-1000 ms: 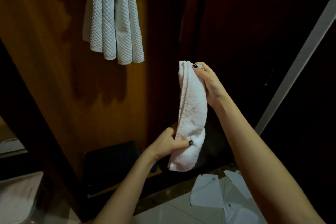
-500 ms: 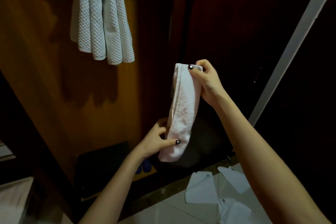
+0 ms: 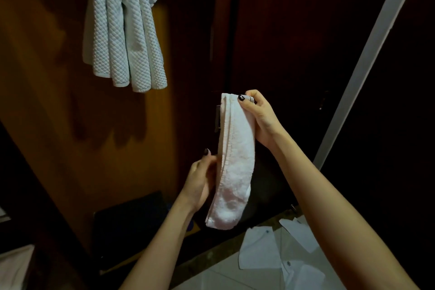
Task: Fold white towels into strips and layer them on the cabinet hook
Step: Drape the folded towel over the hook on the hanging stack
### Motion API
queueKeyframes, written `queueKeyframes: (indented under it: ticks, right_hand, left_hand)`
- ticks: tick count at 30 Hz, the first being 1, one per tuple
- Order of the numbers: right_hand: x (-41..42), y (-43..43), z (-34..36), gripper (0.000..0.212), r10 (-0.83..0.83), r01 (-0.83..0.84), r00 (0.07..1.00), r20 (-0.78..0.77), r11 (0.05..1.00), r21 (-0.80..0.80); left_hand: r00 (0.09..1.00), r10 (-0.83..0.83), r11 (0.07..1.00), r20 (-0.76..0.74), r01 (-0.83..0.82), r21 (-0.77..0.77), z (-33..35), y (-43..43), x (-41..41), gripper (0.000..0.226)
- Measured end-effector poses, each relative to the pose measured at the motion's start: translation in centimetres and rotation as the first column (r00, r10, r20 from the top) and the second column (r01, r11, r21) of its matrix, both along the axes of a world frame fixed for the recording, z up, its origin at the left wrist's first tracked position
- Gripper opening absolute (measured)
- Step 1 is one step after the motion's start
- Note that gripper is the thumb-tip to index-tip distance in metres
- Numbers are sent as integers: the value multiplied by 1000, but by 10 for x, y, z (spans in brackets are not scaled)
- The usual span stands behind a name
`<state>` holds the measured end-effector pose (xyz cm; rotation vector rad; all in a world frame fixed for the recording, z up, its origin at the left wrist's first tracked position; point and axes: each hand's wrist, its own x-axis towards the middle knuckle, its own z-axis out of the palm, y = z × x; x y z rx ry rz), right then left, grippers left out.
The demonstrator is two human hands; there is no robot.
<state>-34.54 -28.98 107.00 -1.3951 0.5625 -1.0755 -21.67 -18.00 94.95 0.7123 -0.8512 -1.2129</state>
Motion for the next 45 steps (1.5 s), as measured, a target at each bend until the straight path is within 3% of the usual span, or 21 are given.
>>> queueKeyframes:
  ticks: [2, 6, 9, 13, 16, 19, 22, 26, 30, 33, 35, 38, 40, 42, 45]
  right_hand:
    - [-5, -2, -1, 17, 33, -33, 999, -5, 999, 13]
    - [-13, -3, -11, 11, 168, -166, 984, -56, 985, 44]
    - [-18, -3, -21, 9, 222, -217, 974, -48, 972, 86]
    - [-30, -9, -33, 14, 296, -308, 950, 99, 937, 161]
    - [-36, -14, -41, 27, 327, -382, 911, 251, 899, 216]
    - [-40, -18, -52, 27, 281, -382, 893, 353, 886, 262]
    - [-38, -20, -62, 22, 271, -407, 870, 412, 866, 290]
    - [-33, -21, -77, 10, 289, -476, 825, 485, 819, 321]
    - [-29, -20, -89, 34, 264, -545, 767, 585, 750, 375]
    - [-25, -20, -90, 25, 271, -513, 790, 549, 783, 351]
    - [-23, -22, -90, 19, 228, -456, 827, 515, 807, 375]
    - [-14, -22, -85, 28, 112, -358, 867, 486, 819, 449]
    - [-8, -22, -83, 27, 6, -250, 891, 454, 842, 478]
    - [-6, -21, -80, 14, -47, -148, 913, 405, 887, 438]
    - [-8, -20, -70, 15, -96, 27, 970, 221, 955, 295]
  left_hand:
    - [999, -24, 999, -23, 23, -30, 5, -4, 5, 32]
    - [962, -108, 993, 249, 117, -24, 24, -15, 6, 61]
    - [942, -172, 984, 287, 179, 1, 30, -18, -3, 57]
    - [925, -22, 998, 380, 41, -40, 29, -18, -7, 25]
    - [847, 110, 990, 520, -44, -137, 31, -16, -7, 12]
    - [700, 344, 930, 626, -162, -329, 33, -13, -5, 20]
    - [609, 387, 905, 692, -107, -412, 27, -13, 0, 32]
    - [500, 258, 958, 827, -20, -287, 18, -13, 7, 32]
    - [390, 122, 985, 913, 62, -159, 16, -14, 10, 33]
    - [428, 3, 993, 904, 102, -51, 13, -13, 10, 23]
    - [399, -37, 997, 916, 74, 8, 7, -15, 5, 32]
    - [295, -52, 995, 954, -69, 76, -10, -18, -7, 67]
    - [328, 10, 981, 945, -185, 54, -22, -22, -15, 64]
    - [404, 63, 966, 913, -254, 46, -33, -25, -17, 55]
    - [616, 110, 966, 780, -250, 61, -45, -27, -13, 36]
